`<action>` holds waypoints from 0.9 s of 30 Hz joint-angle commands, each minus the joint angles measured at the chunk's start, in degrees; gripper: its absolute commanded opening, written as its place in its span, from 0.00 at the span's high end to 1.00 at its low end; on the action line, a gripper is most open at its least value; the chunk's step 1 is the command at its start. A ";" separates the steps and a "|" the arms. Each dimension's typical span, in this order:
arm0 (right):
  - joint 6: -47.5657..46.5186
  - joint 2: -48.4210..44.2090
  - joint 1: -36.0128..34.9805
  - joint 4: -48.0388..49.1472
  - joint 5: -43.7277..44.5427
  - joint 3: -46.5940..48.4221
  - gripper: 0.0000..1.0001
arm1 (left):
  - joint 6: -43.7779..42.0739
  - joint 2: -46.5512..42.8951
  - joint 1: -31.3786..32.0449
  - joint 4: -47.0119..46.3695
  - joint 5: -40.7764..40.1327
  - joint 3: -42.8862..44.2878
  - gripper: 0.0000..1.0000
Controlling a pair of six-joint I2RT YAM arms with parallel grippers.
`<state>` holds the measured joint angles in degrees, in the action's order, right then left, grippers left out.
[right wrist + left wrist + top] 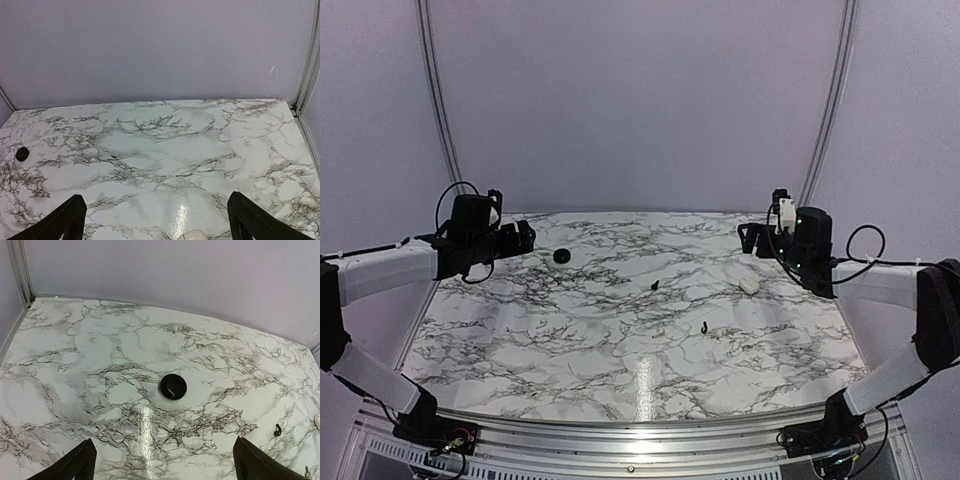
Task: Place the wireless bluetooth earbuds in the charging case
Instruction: Pick up the charging case from the corner of the board.
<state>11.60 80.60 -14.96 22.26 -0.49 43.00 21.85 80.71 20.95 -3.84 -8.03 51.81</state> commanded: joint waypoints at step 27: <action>-12.93 13.72 6.26 -24.55 -2.19 8.82 0.08 | -7.21 1.37 3.02 -9.04 12.53 -2.60 0.01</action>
<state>1.58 90.30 -9.23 0.84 -0.38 48.25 15.79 81.01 23.64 -10.37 0.91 49.63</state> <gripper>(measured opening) 0.931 0.989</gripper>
